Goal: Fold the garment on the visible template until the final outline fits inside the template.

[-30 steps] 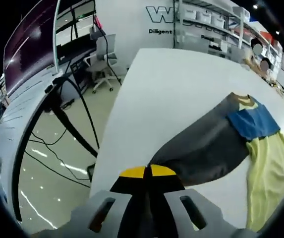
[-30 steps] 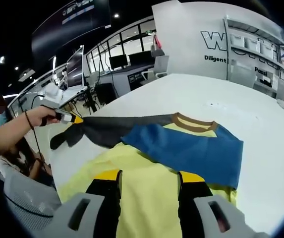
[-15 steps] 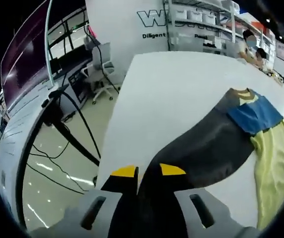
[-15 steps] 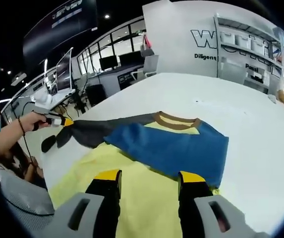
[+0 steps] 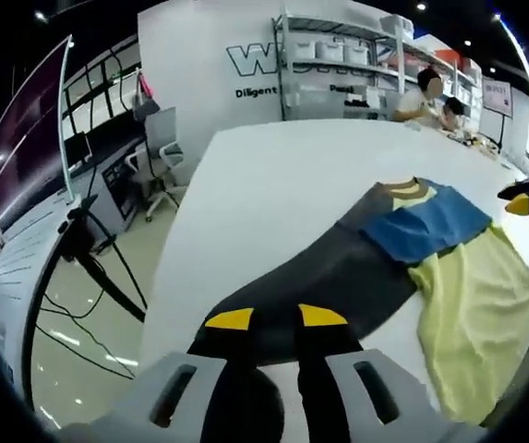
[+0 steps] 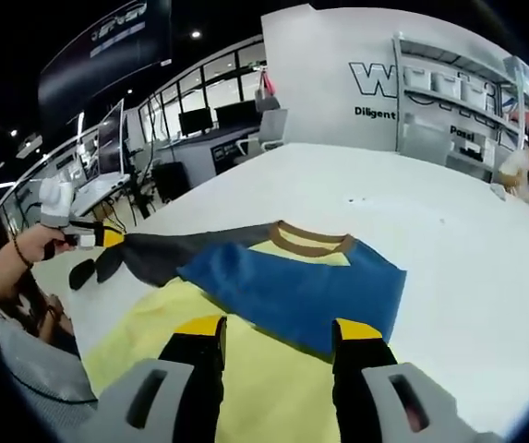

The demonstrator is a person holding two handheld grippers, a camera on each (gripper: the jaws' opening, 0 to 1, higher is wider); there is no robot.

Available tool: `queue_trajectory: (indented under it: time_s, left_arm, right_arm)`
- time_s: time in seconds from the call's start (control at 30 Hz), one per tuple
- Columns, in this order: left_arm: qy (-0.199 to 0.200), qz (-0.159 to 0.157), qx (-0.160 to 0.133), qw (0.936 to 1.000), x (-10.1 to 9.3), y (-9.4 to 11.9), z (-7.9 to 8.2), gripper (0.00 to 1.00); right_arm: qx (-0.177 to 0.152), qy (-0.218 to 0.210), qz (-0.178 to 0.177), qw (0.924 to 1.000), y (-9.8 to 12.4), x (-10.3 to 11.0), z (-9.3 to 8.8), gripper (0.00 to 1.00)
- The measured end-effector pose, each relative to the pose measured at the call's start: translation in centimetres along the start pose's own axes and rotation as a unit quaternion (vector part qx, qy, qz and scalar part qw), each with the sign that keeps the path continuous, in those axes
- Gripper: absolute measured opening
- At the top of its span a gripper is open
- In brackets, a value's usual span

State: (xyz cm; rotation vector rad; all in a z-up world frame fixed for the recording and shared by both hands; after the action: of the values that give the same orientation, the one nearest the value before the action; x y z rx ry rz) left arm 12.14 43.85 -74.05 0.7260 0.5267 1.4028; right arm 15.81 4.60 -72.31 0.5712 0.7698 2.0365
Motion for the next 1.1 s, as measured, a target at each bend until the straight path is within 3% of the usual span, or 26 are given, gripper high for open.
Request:
queue_trajectory:
  time_s: [0.2, 0.4, 0.63, 0.9, 1.1]
  left_arm:
    - [-0.007, -0.033, -0.021, 0.9992, -2.6, 1.1, 0.2, 0.16]
    - [-0.014, -0.065, -0.023, 0.9975, -5.5, 1.4, -0.1, 0.15]
    - [-0.044, -0.079, -0.030, 0.9955, -7.6, 1.6, -0.2, 0.16]
    - [-0.077, -0.146, -0.038, 0.9856, -12.6, 2.2, -0.2, 0.14]
    - [-0.085, -0.176, -0.039, 0.9799, -15.4, 2.3, -0.2, 0.15]
  right_arm:
    - [-0.004, -0.001, -0.005, 1.0000, 0.2, -0.8, 0.5, 0.42]
    - [-0.004, -0.003, -0.007, 1.0000, 0.1, -1.3, 0.7, 0.42]
    - [0.008, 0.000, -0.009, 0.9999, -0.3, -1.9, 0.5, 0.42]
    - [0.013, -0.004, -0.014, 0.9998, -0.9, -3.6, 1.3, 0.42]
    - [0.017, -0.002, -0.010, 0.9998, -1.0, -4.0, 1.4, 0.42]
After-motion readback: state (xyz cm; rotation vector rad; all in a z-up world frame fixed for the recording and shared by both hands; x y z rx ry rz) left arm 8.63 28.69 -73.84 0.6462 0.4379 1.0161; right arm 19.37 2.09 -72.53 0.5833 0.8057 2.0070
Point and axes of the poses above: the point that each gripper's makers call its tool centre point, and the gripper's own axes: y roughly backward along the fingers, x roughly to its left, z roughly out of its top, the point moved 7 cm from there along y, roughly backward along the fingers, and after that the axes turned 9 degrees about x, right-handed, at the moved point
